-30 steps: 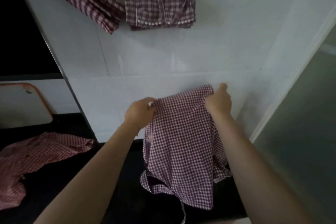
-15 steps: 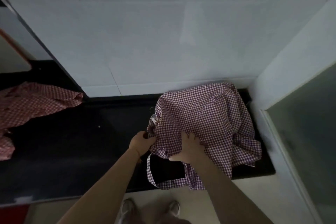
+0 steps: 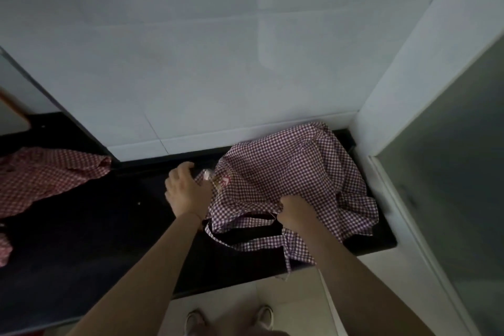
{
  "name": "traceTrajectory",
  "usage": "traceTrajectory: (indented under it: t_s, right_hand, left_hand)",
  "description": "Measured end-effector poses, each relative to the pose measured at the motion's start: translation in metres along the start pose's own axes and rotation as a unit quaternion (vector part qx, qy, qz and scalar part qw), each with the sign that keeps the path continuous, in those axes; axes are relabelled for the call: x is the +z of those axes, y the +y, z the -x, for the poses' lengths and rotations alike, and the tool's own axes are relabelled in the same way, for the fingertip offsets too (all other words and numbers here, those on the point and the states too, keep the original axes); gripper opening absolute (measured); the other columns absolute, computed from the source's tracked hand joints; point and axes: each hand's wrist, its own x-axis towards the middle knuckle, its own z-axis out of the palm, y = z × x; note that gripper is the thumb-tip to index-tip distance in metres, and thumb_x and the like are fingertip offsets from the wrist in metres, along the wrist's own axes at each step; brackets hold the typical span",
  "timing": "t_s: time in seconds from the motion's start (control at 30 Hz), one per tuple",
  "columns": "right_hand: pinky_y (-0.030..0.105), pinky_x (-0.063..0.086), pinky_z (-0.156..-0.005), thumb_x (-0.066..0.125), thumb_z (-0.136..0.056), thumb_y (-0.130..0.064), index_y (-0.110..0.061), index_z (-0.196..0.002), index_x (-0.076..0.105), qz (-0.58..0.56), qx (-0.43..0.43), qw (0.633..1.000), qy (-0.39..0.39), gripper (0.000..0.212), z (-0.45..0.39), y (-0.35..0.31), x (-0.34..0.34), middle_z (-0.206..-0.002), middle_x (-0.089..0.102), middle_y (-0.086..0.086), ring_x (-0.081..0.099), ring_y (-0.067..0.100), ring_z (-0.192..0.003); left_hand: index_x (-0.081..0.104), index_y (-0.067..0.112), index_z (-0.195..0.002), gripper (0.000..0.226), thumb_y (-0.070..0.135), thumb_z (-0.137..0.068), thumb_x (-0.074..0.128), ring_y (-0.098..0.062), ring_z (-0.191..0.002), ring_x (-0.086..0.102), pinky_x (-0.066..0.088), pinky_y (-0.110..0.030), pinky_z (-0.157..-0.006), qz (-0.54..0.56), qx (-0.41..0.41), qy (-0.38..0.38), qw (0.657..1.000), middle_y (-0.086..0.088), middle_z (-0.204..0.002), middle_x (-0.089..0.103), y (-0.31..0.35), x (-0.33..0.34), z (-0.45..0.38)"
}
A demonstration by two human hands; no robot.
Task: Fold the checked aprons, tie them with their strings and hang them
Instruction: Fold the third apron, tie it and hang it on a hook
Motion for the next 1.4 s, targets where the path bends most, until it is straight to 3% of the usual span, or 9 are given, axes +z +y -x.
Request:
traceTrajectory:
  t_s: [0.27,0.4,0.47,0.6,0.77,0.97,1.13,1.2,1.4]
  right_hand:
    - [0.03,0.034,-0.054,0.06,-0.091,-0.026,-0.008,-0.066,0.057,-0.079,-0.101,0.992,0.005,0.03,0.009,-0.006,-0.039,-0.063,0.051,0.005,0.051,0.022,-0.063]
    - [0.035,0.044,-0.099,0.064,-0.094,-0.031,-0.008,-0.14,0.05,0.102,0.019,0.919,-0.381,0.053,0.019,0.007,-0.039,-0.13,0.058,0.009,0.052,0.028,-0.121]
    - [0.047,0.037,-0.112,0.057,-0.099,-0.038,-0.01,-0.148,0.039,0.078,0.085,0.873,-0.473,0.059,0.016,0.005,-0.037,-0.15,0.043,0.012,0.044,0.031,-0.136]
    - [0.035,0.044,-0.103,0.055,-0.097,-0.028,-0.01,-0.125,0.06,0.007,-0.02,0.999,-0.032,0.034,-0.001,-0.007,-0.024,-0.128,0.061,0.01,0.056,0.025,-0.115]
    - [0.05,0.039,-0.106,0.061,-0.082,-0.013,-0.014,-0.14,0.044,0.093,-0.078,0.956,0.266,0.06,-0.014,-0.013,-0.006,-0.15,0.036,0.017,0.034,0.035,-0.138]
    - [0.051,0.024,-0.114,0.051,-0.096,-0.039,-0.027,-0.156,0.013,0.142,-0.003,0.975,0.169,0.072,-0.025,-0.001,-0.01,-0.162,0.011,0.017,0.027,0.037,-0.142]
    - [0.043,0.043,-0.106,0.054,-0.091,-0.047,-0.02,-0.139,0.053,0.083,0.008,0.986,-0.147,0.055,-0.027,-0.011,-0.019,-0.136,0.056,0.008,0.056,0.03,-0.121]
    - [0.038,0.049,-0.096,0.055,-0.092,-0.039,-0.014,-0.122,0.066,0.007,-0.02,0.992,-0.123,0.04,-0.023,-0.025,-0.023,-0.119,0.066,0.01,0.064,0.029,-0.108]
    - [0.034,0.045,-0.092,0.052,-0.098,-0.027,-0.014,-0.11,0.065,-0.052,0.021,0.993,0.104,0.021,-0.016,-0.025,-0.026,-0.115,0.065,0.008,0.06,0.024,-0.108]
  left_hand:
    - [0.039,0.032,-0.144,0.066,0.048,-0.085,0.063,-0.018,-0.143,0.024,0.016,-0.044,-0.118,-0.223,0.295,-0.303,0.878,0.006,-0.152,0.032,0.013,0.055,0.04]
    - [0.049,0.032,-0.14,0.059,0.05,-0.085,0.062,-0.02,-0.139,0.036,0.027,-0.041,-0.115,-0.243,0.227,-0.437,0.835,0.006,-0.146,0.042,-0.007,0.056,0.043]
    - [0.068,0.03,-0.116,0.039,0.051,-0.086,0.058,-0.015,-0.12,0.054,0.04,-0.032,-0.104,-0.142,0.174,-0.389,0.893,0.008,-0.124,0.062,-0.009,0.048,0.049]
    - [0.065,0.021,-0.108,0.028,0.036,-0.088,0.053,-0.02,-0.108,0.051,0.045,-0.036,-0.092,-0.117,0.121,-0.182,0.969,0.002,-0.11,0.055,-0.017,0.042,0.046]
    - [0.047,0.017,-0.126,0.034,0.033,-0.096,0.043,-0.025,-0.11,0.053,0.04,-0.043,-0.096,-0.151,-0.032,-0.213,0.965,-0.006,-0.122,0.056,-0.039,0.039,0.037]
    - [0.057,0.022,-0.087,0.019,0.026,-0.1,0.045,-0.02,-0.08,0.058,0.041,-0.037,-0.094,-0.008,-0.083,-0.117,0.99,0.005,-0.079,0.06,-0.052,0.014,0.023]
    - [0.06,0.012,-0.106,0.024,0.005,-0.088,0.047,-0.033,-0.113,0.047,0.028,-0.045,-0.1,-0.045,-0.093,0.169,0.98,-0.011,-0.113,0.059,-0.037,-0.025,-0.008]
    - [0.06,0.01,-0.112,0.038,-0.004,-0.077,0.052,-0.036,-0.121,0.042,0.028,-0.048,-0.103,-0.023,-0.062,0.204,0.977,-0.015,-0.123,0.054,-0.034,-0.031,-0.016]
    - [0.063,0.018,-0.12,0.031,0.016,-0.089,0.058,-0.028,-0.117,0.05,0.044,-0.041,-0.097,-0.119,0.125,-0.19,0.966,-0.008,-0.124,0.053,-0.013,0.013,0.005]
